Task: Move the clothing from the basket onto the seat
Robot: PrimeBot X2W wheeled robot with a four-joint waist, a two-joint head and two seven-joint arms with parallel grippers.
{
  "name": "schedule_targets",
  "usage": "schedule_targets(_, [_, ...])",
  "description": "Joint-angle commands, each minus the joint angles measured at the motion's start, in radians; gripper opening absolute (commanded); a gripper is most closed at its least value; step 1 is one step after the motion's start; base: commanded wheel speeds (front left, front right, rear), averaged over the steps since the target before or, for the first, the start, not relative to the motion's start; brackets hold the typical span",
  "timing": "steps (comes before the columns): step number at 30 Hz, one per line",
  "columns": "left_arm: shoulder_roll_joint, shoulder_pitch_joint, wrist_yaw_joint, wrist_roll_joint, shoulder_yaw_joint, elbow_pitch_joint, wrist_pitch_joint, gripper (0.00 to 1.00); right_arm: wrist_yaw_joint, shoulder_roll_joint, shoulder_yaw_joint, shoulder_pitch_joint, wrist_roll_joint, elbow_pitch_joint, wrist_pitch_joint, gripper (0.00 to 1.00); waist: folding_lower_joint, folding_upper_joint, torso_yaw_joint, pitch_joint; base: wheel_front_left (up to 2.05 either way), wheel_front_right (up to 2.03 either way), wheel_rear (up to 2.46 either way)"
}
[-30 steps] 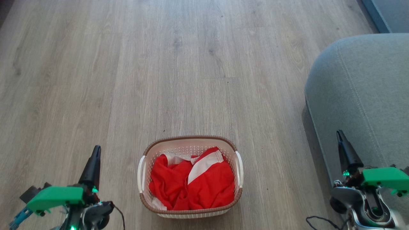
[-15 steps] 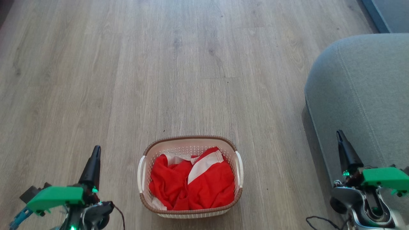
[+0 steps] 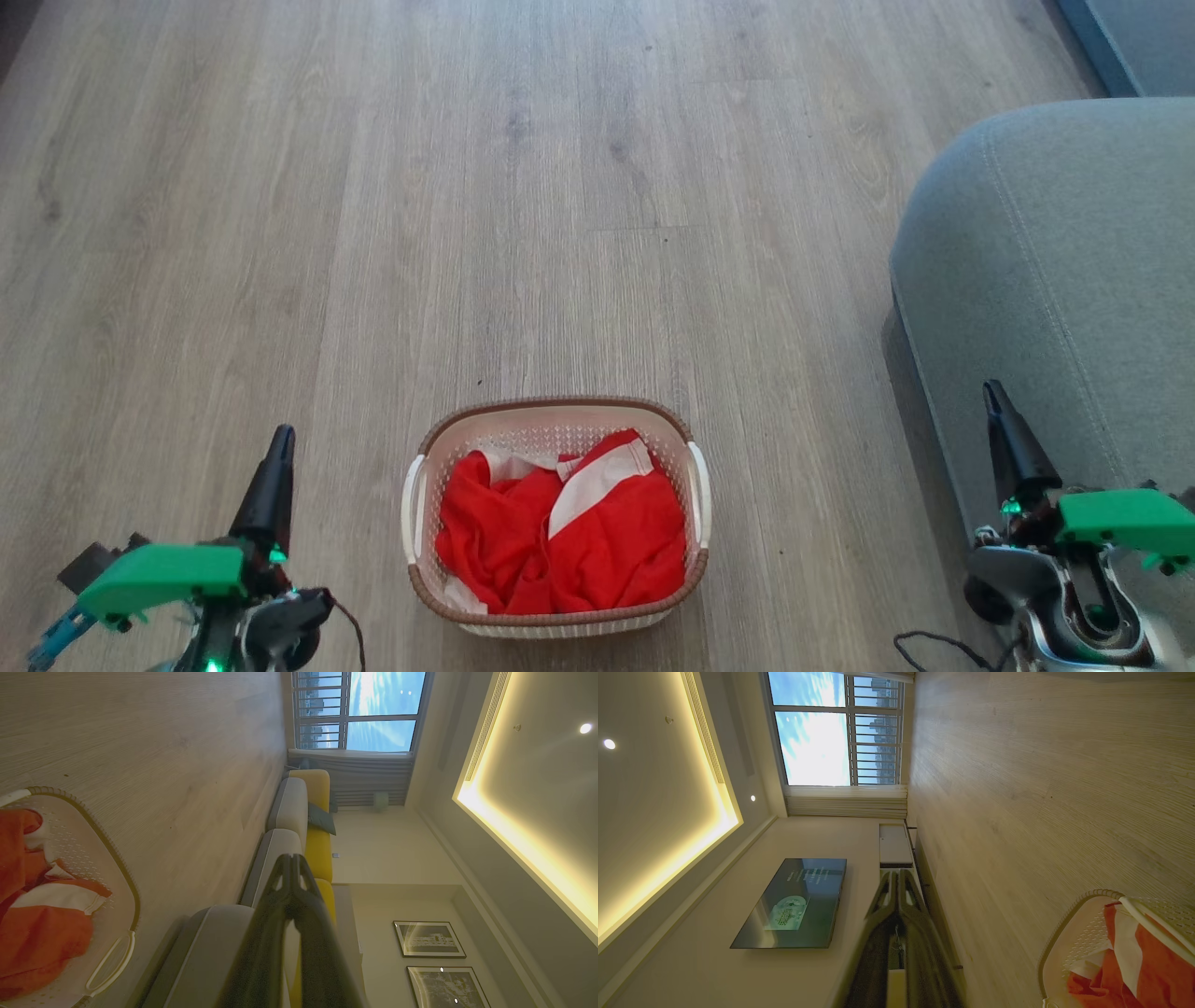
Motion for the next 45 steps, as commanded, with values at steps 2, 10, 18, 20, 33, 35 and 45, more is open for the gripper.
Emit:
schedule_targets(2, [0.016,-0.048,-0.009,-0.007,0.025,-0.034,0.007,0.00,0.000,-0.003,0.017,-0.019,0.006,-0.039,0.003,0.00,0.0000,0.0000,0.000,0.000,0.00,0.00,0.00])
schedule_targets(10, [0.016,-0.048,-0.009,-0.007,0.025,-0.034,0.007,0.00,0.000,-0.003,0.017,-0.019,0.006,-0.039,0.003,0.00,0.0000,0.0000,0.000,0.000,0.00,0.00,0.00])
schedule_targets(18, [-0.001,0.001,0.002,0.001,0.000,0.009,-0.001,1.00,0.000,0.001,0.001,0.000,0.000,0.012,0.000,1.00,0.0000,0.0000,0.000,0.000,0.00,0.00,0.00])
schedule_targets(20, [-0.004,0.018,0.002,0.001,0.000,0.040,-0.002,1.00,0.000,0.004,0.004,0.009,-0.001,0.046,0.000,1.00,0.0000,0.0000,0.000,0.000,0.00,0.00,0.00])
schedule_targets(33, [0.004,-0.015,0.001,0.018,-0.006,0.070,-0.032,1.00,0.000,-0.001,0.030,-0.027,-0.018,0.067,-0.026,1.00,0.0000,0.0000,0.000,0.005,0.00,0.00,0.00])
schedule_targets(35, [0.006,-0.023,0.001,0.023,-0.009,0.074,-0.039,1.00,0.000,-0.004,0.038,-0.035,-0.023,0.070,-0.033,1.00,0.0000,0.0000,0.000,0.006,0.00,0.00,0.00])
schedule_targets(45, [0.022,-0.058,0.000,0.063,-0.026,0.095,-0.069,1.00,0.000,-0.023,0.082,-0.077,-0.066,0.094,-0.069,1.00,0.0000,0.0000,0.000,0.010,0.00,0.00,0.00])
